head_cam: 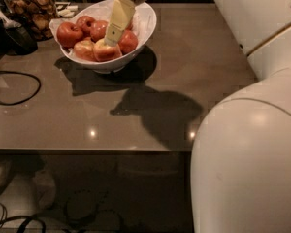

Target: Pick apple from white bowl

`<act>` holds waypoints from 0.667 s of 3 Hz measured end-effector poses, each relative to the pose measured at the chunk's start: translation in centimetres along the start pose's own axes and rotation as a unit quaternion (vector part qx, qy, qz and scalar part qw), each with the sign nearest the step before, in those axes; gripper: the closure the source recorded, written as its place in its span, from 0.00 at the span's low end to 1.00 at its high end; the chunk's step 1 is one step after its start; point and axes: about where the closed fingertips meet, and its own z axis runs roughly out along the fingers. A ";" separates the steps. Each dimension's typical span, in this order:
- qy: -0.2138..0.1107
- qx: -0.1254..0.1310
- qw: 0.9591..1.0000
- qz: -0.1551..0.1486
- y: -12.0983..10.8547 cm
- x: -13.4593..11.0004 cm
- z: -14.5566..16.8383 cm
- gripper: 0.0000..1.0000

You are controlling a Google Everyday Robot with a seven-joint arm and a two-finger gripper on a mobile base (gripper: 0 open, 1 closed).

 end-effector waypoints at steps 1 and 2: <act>-0.001 -0.007 1.000 0.002 -0.3 -0.2 0.7 0.17; 0.000 -0.016 1.000 0.004 -0.4 -0.2 1.5 0.18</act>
Offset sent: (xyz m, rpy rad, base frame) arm 0.0000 -0.0006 -0.0168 -0.0265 0.0897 0.0231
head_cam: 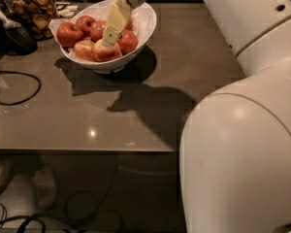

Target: Pick apple from white bowl

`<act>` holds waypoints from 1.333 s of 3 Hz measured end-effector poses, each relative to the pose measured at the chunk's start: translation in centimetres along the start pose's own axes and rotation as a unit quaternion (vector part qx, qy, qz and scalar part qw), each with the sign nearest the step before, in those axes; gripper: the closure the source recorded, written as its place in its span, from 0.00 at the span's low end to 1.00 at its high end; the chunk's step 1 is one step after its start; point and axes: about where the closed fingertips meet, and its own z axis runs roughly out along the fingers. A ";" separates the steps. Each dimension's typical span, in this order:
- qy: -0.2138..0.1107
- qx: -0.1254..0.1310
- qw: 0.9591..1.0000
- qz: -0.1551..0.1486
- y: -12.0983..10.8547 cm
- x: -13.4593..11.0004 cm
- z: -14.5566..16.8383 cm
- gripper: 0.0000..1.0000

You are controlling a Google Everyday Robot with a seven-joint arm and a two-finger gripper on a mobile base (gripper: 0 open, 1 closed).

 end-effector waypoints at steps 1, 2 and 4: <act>-0.002 -0.011 1.000 0.008 0.0 0.1 0.8 0.21; -0.003 -0.018 1.000 0.014 0.1 0.3 1.3 0.20; 0.001 -0.030 0.999 0.026 0.0 0.7 2.4 0.21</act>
Offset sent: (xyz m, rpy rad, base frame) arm -0.0125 -0.0086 -0.0180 -0.0139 0.1007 -0.0031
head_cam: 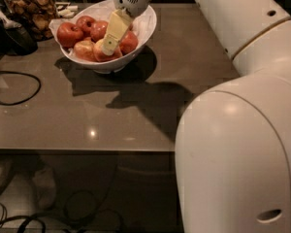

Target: Pick apple from white bowl

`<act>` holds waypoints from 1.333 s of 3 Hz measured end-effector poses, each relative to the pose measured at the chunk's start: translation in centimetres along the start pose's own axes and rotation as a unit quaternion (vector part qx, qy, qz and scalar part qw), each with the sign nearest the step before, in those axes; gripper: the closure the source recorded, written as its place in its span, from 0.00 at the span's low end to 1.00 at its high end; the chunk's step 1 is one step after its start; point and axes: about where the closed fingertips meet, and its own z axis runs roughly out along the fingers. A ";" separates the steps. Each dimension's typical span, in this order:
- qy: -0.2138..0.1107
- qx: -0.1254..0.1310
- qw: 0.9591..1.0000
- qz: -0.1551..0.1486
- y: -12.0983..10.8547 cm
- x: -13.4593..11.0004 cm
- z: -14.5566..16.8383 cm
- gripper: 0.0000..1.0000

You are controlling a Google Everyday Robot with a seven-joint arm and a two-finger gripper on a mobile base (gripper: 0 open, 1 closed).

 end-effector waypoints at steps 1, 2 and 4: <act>0.006 -0.007 1.000 0.008 -0.4 0.2 0.9 0.21; 0.009 -0.013 1.000 0.015 -0.9 0.3 1.7 0.21; 0.007 -0.033 0.998 0.046 -1.6 1.6 3.2 0.21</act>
Offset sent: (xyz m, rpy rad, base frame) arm 0.0036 -0.0098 -0.0203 -0.0525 0.1016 -0.0068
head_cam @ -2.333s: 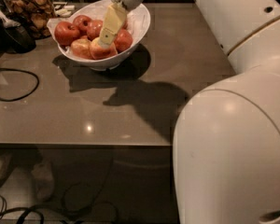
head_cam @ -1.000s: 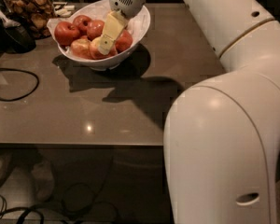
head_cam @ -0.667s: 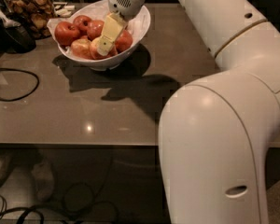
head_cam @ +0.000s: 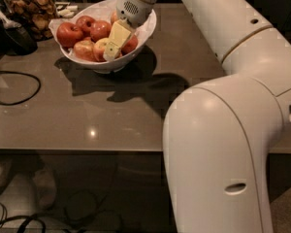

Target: Pick apple from white bowl

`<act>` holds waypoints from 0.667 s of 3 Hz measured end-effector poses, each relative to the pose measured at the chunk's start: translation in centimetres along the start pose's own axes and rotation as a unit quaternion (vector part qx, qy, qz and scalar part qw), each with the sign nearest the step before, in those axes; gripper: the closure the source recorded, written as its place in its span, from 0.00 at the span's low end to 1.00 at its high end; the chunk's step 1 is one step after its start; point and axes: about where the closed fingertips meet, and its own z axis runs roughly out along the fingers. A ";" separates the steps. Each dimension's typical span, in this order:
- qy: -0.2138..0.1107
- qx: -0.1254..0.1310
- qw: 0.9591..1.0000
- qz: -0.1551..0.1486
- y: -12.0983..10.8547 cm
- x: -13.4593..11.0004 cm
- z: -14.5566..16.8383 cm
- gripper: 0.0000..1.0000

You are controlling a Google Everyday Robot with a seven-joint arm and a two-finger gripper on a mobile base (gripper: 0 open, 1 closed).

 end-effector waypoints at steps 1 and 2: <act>0.000 -0.007 1.000 0.004 -0.1 0.0 0.4 0.20; -0.008 -0.007 1.000 -0.010 0.5 -0.8 -0.6 0.17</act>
Offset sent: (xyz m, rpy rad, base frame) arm -0.0204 -0.0080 0.0307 -0.0108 0.0334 0.0758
